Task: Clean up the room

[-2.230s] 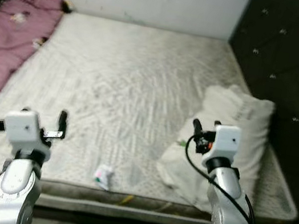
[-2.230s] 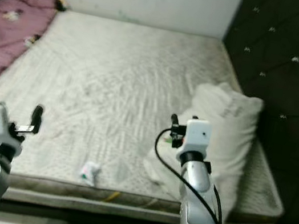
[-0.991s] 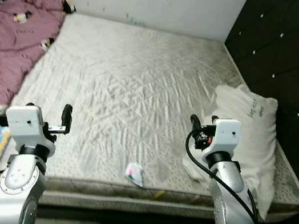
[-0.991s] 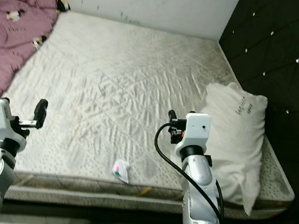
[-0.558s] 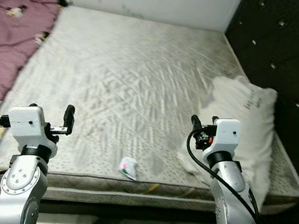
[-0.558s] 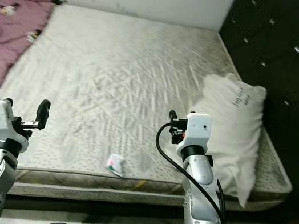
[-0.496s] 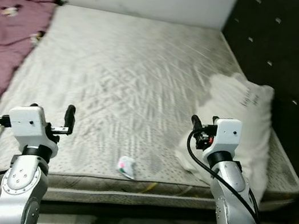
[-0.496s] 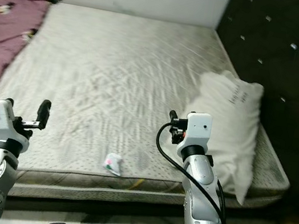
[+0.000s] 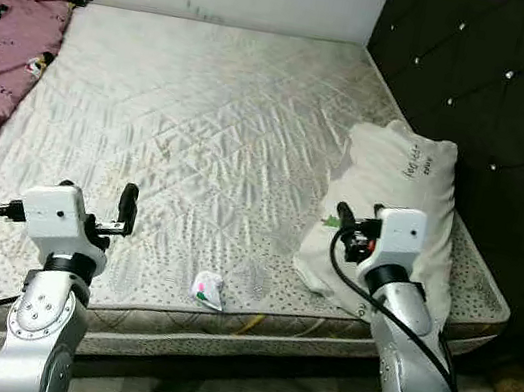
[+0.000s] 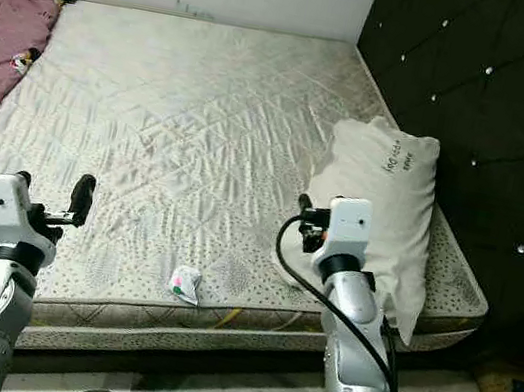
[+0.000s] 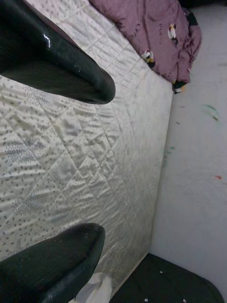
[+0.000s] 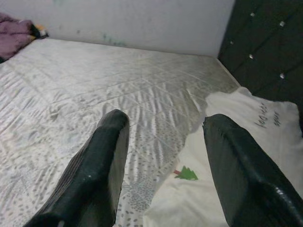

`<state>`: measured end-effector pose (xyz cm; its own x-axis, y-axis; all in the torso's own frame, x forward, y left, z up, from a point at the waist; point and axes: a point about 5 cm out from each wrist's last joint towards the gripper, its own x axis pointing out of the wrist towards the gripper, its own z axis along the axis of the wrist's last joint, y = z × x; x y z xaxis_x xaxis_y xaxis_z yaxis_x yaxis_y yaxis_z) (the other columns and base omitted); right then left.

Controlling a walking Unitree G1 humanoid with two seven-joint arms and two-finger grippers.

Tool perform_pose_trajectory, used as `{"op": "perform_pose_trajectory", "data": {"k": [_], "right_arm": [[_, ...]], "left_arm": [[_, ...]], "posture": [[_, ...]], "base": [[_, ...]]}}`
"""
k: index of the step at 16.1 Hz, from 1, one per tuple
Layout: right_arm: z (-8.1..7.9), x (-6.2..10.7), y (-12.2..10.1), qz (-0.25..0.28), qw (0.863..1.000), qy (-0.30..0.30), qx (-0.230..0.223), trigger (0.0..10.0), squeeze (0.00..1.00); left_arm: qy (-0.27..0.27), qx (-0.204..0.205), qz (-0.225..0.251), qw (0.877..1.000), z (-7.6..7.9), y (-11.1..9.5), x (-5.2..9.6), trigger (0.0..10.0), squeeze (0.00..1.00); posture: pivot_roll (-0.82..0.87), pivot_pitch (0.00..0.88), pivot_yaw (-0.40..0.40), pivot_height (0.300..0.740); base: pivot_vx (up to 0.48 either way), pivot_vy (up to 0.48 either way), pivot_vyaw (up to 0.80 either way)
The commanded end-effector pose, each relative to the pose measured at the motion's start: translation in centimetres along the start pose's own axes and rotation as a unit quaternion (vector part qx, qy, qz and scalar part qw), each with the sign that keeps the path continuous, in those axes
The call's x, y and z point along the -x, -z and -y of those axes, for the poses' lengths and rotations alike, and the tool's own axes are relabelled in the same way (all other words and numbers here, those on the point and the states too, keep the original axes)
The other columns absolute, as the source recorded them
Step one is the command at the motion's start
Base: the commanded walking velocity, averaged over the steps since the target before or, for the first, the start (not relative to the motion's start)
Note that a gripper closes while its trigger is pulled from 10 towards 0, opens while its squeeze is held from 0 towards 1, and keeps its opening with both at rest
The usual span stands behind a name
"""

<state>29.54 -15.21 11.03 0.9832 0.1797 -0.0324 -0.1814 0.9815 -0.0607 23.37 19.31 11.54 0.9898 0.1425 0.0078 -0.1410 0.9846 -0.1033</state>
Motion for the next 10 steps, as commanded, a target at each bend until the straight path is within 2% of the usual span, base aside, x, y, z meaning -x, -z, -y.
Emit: {"op": "perform_pose_trajectory", "data": {"k": [1, 3, 6, 10], "right_arm": [[0.08, -0.12, -0.64, 0.012, 1.000, -0.004, 0.013, 10.0, 0.00], [0.12, -0.12, -0.63, 0.011, 1.000, -0.003, 0.013, 10.0, 0.00], [0.18, -0.15, -0.67, 0.011, 1.000, -0.004, 0.012, 10.0, 0.00], [0.26, -0.20, -0.64, 0.009, 1.000, -0.001, 0.009, 10.0, 0.00]], "left_arm": [[0.002, -0.001, 0.004, 1.000, -0.03, -0.23, 0.13, 10.0, 0.00], [0.004, 0.000, 0.004, 1.000, 0.04, -0.23, 0.13, 10.0, 0.00], [0.005, 0.002, 0.005, 1.000, 0.11, -0.26, 0.13, 10.0, 0.00], [0.007, 0.004, 0.004, 1.000, 0.13, -0.20, 0.08, 10.0, 0.00]], "posture": [[0.08, 0.000, -0.057, 0.740], [0.08, 0.000, -0.058, 0.740], [0.08, 0.000, -0.058, 0.740], [0.08, 0.000, -0.059, 0.740]], "base": [[0.000, 0.000, 0.00], [0.000, 0.000, 0.56], [0.286, 0.000, 0.69], [0.309, 0.000, 0.00]]}}
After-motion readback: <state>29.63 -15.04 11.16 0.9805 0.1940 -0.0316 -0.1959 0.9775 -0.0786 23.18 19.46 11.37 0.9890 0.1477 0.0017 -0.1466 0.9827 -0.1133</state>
